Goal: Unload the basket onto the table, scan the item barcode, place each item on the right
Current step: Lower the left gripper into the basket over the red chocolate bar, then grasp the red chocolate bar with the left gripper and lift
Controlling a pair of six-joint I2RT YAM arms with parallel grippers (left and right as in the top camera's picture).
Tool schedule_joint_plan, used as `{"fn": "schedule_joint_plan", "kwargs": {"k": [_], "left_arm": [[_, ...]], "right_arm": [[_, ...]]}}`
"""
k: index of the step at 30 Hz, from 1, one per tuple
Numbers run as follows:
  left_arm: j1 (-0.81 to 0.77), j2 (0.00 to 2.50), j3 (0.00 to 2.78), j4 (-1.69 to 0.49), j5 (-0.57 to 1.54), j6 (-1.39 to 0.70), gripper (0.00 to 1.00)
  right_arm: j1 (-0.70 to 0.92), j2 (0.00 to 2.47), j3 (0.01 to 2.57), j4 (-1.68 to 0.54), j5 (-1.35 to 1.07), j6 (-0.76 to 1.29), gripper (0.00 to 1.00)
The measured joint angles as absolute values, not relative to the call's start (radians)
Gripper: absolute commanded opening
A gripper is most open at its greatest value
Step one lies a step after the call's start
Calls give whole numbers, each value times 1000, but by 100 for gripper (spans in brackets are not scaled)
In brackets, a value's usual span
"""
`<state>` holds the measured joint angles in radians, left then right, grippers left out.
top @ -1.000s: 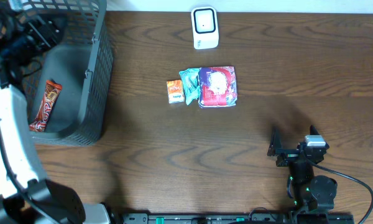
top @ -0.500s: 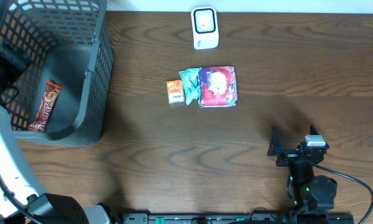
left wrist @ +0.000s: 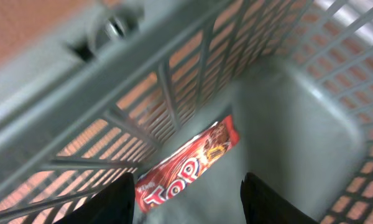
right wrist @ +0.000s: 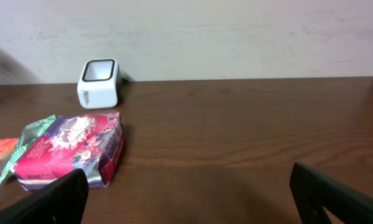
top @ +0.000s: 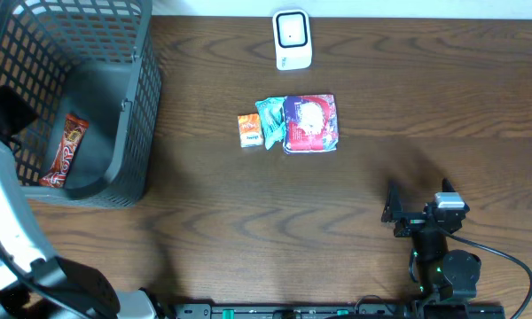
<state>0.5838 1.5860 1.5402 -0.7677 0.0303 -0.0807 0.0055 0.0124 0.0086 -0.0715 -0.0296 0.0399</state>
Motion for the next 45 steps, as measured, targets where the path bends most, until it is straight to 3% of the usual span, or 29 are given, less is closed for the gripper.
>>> {"fn": "schedule_joint_plan", "kwargs": {"k": [8,45], "left_arm": [[584,1677,1506,-785,16,-76,42],[455,1829,1486,-849,-351,-187,42]], "right_arm": [[6,12,9,-72,-30,39,99],[6,12,9,-72,-30,39,99]]}}
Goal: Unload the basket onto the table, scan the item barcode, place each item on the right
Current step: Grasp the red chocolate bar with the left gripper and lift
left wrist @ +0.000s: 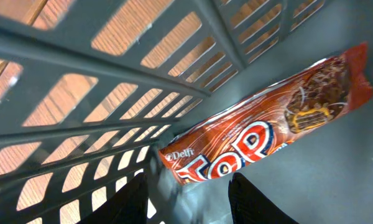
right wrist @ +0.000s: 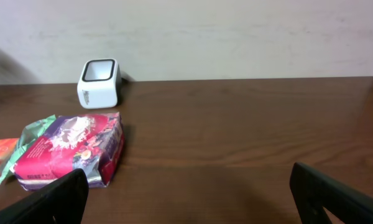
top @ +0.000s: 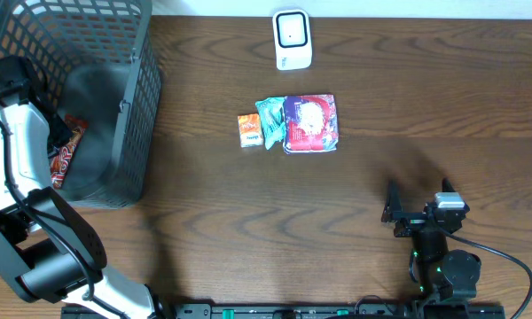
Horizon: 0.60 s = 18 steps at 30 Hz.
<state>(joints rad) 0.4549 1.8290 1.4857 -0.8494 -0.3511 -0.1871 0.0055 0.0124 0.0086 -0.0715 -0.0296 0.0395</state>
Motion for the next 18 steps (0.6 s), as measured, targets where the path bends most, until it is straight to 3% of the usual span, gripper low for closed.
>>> {"fn": "schedule_joint_plan", "kwargs": {"k": [10,18], "left_arm": [[455,1829,1414,-772,-342,-171,42],[454,1830,1414,-740,-231,37,43]], "right_arm": [[6,12,9,-72,-30,40,99],[6,12,9,-72,-30,39,99]]}}
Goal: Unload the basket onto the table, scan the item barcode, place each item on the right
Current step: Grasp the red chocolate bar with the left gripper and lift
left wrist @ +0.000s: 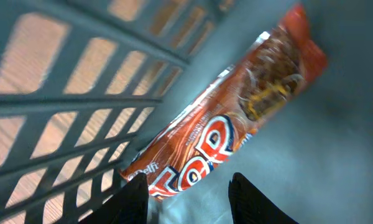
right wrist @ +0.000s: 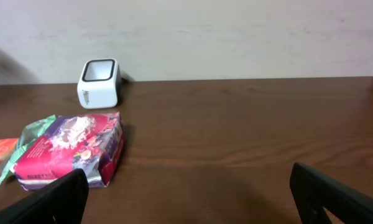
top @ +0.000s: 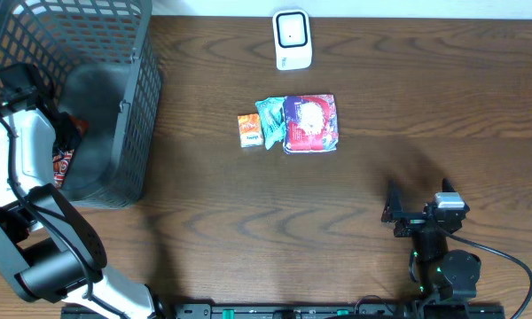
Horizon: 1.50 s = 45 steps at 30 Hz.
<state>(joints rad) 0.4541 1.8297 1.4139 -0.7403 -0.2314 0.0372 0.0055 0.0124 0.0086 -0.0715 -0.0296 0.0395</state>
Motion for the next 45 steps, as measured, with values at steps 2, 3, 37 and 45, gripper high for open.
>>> {"fn": "schedule_joint_plan", "kwargs": {"k": [2,3,37,45], "left_arm": [[454,1830,1414,-746,-219,110,43],[454,1830,1414,-750,-215,139,42],[430,1932,1414,-698,-268,676,42],[436,2008,1414,-664,-268,715,38]], "right_arm": [[6,12,9,-72,-30,40,99],[6,12,9,-72,-30,40,99],[6,12,9,-72,-30,39,99],[6,12,9,-72,-30,40,99]]}}
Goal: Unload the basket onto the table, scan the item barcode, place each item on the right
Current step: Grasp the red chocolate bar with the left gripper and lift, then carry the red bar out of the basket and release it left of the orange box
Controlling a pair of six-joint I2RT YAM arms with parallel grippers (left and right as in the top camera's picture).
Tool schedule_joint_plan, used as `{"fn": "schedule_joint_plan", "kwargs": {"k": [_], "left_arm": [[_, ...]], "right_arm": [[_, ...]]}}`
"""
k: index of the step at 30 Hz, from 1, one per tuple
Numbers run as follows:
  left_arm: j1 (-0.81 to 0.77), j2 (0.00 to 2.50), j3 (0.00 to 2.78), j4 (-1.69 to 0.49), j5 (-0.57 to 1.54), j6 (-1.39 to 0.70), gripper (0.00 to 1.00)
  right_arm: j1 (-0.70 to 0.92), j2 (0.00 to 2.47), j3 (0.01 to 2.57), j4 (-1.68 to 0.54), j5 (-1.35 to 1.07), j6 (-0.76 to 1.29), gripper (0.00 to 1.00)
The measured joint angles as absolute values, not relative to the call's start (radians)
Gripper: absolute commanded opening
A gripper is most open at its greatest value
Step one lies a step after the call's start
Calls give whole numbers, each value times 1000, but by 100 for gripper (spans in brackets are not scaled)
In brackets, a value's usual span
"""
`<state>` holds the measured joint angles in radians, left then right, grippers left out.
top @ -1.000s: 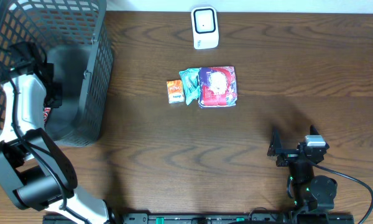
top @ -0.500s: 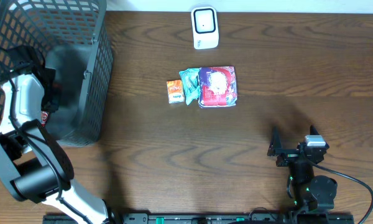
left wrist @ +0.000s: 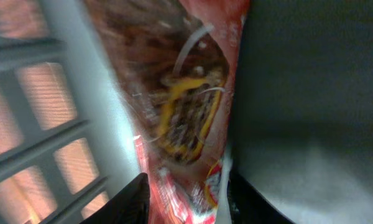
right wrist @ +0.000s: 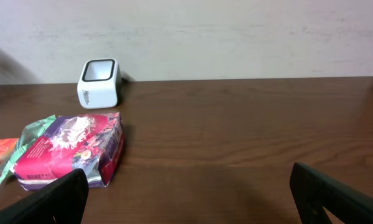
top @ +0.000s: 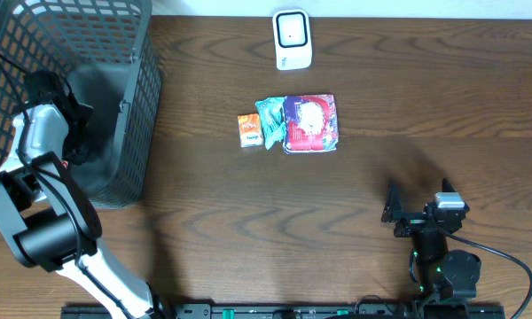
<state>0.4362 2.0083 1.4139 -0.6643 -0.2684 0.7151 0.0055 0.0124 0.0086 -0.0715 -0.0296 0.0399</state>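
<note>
A red "Top" snack bar (left wrist: 186,106) lies in the grey basket (top: 135,106) at the left. In the left wrist view it fills the frame, blurred, and runs down between the fingers (left wrist: 133,199) of my left gripper (left wrist: 186,202). The jaws stand apart on either side of the wrapper, open. From overhead, the left arm (top: 46,124) reaches down into the basket and hides most of the bar. The white scanner (top: 292,40) stands at the table's far edge. My right gripper (right wrist: 189,199) rests open near the front right, holding nothing.
An orange packet (top: 249,130), a green packet (top: 270,120) and a purple-red bag (top: 310,123) lie together mid-table, in front of the scanner (right wrist: 99,82). The basket's mesh walls close in round the left gripper.
My left gripper has come closer to the snack bar and turned. The wrapper, which lay ahead of the fingers, now sits between them. The right arm has not moved.
At first my left gripper hung open above the basket with the bar on its floor. Then it was down inside, near the bar's lettered end, then a little nearer. Now the bar lies between the open fingers. The right arm and the table items stayed still.
</note>
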Motion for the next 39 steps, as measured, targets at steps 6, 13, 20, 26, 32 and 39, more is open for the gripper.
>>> {"fn": "schedule_joint_plan", "kwargs": {"k": [6,13,20,26,32,39], "left_arm": [[476,2021,1415,-659,-288,707,13],[496,2029,1415,-657,-294,657,7],[481,2027,1415,-659,-298,555,7],[385,1935,1414,-606,-284,417,7],[241,1689,1415,-462,-267,245,7],[128,1475,1417,-358,-223,72,8]], "right_arm": [[6,12,9,-72,-30,39,99],[6,12,9,-72,-30,39,99],[6,12,9,-72,-30,40,99],[6,12,9,-71,-30,40,99],[6,12,9,-72,-30,40,99],[6,12,9,-72,-30,40,99]]}}
